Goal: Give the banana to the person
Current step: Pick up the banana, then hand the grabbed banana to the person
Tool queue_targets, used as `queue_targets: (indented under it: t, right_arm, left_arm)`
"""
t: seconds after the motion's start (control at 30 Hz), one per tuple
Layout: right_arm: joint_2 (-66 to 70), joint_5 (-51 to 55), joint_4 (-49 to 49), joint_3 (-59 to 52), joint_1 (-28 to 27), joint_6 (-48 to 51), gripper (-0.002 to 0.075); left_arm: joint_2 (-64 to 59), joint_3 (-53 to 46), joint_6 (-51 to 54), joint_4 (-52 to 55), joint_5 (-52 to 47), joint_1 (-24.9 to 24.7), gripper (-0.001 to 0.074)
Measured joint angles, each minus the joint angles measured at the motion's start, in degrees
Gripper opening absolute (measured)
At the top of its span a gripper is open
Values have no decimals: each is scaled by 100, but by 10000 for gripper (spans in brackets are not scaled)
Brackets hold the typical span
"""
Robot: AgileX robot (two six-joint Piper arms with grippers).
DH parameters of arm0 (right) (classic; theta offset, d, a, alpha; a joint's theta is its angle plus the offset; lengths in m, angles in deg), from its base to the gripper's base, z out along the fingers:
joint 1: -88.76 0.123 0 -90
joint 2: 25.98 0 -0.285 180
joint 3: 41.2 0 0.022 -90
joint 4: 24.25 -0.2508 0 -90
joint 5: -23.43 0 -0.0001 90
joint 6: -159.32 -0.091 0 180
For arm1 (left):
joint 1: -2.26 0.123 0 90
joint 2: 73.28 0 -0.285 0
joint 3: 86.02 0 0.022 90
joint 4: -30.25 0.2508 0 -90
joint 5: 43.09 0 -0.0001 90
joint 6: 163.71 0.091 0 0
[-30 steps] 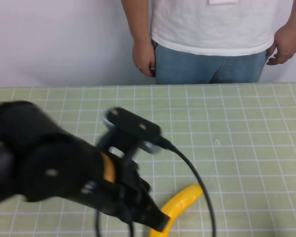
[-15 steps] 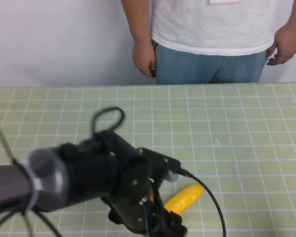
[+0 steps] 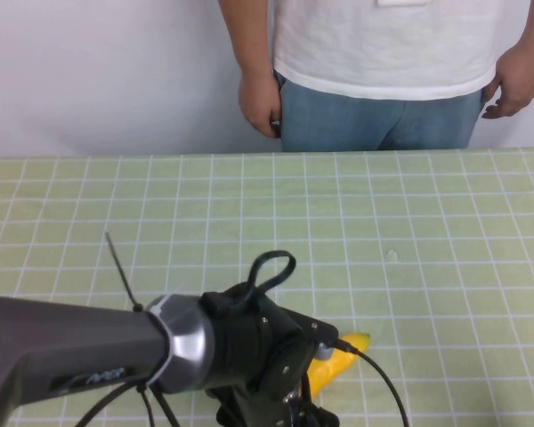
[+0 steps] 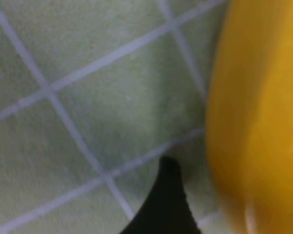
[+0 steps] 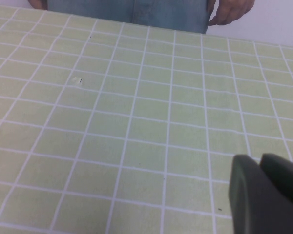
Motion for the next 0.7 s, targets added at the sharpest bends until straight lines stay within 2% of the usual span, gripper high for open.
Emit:
queue_targets:
  t: [0.07,0.13,0.17,0.23,0.27,0.3,0.5,0.7]
  right_arm:
    - [0,0,-10,0,0,0,-7]
    - [0,0,3,0,0,0,-7]
    - [0,0,3,0,0,0,-7]
    - [0,0,-8,0,0,0,-7]
    - [0,0,-8,0,0,0,-7]
    - [0,0,-8,0,0,0,-7]
    - [0,0,-8,0,0,0,-7]
    - [0,0,2,0,0,0,-7]
  left_arm:
    - [-68,10,-9,51,1,0,550]
    - [-80,22,14,73,-20,0,508]
    - [-82,32,11,117,-47,0,461]
    - [-92,33,52,217,-98,10,311]
    - [-92,40,120,227,-129,10,276]
    - [-92,40,185,231,-129,10,295]
    - [28,40,277,391,-90,10,288]
    - [903,106,216,1096,-142,10,288]
